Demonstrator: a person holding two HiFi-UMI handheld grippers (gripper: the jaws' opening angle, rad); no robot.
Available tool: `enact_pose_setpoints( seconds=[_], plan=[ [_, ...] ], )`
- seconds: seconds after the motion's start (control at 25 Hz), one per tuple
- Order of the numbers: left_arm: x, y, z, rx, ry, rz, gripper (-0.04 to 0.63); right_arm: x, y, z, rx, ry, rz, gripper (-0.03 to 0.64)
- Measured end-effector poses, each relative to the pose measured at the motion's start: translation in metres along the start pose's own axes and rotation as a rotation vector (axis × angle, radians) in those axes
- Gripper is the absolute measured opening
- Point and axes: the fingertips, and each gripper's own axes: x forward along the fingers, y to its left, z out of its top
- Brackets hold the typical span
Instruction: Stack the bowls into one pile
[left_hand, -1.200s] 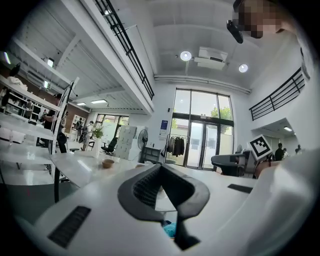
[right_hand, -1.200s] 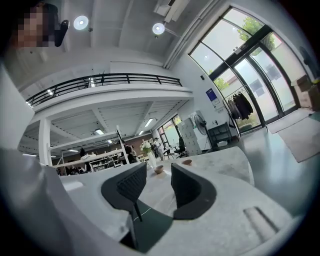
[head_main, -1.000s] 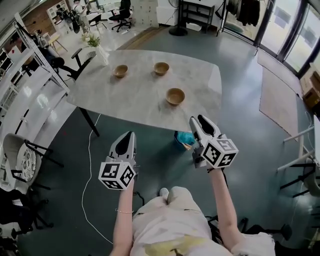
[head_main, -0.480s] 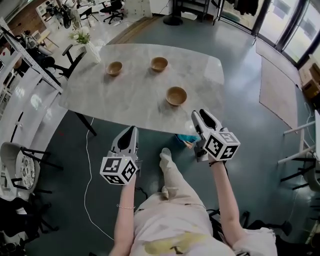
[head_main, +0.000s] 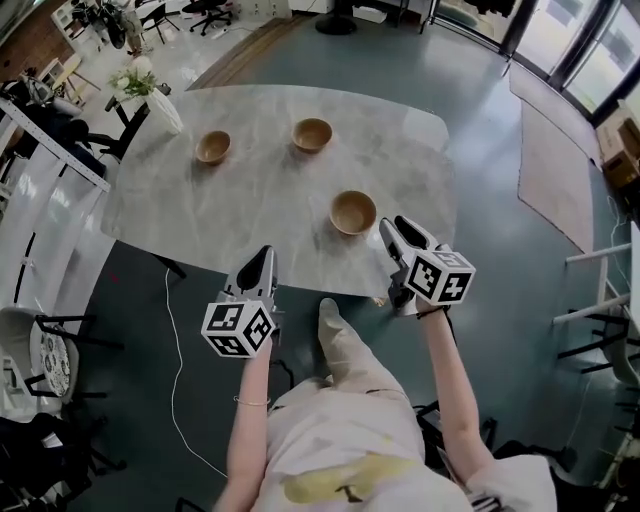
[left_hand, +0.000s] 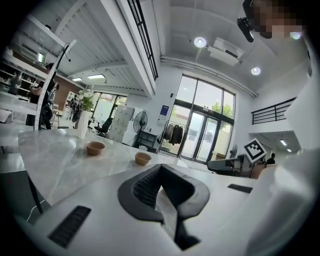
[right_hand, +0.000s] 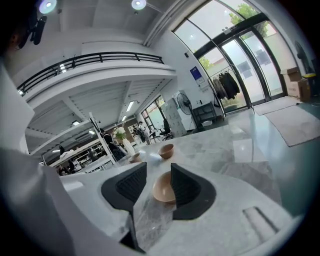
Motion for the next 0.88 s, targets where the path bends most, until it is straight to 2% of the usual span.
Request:
enact_pose_setpoints(
  seconds=[0.52,0.88],
  plan=[
    [0.104,0.033,-0.011,-0.038,0.159,-0.047,0.0,0.094,-0.059,-0.023,-0.033,0.305,-0.028,0.137],
    [0.148,0.04,-0.037,-0.068,0.277,-0.083,0.0,0.132,-0.085,-0.046,-0.008,0.446,-0.034,0.137]
  ],
)
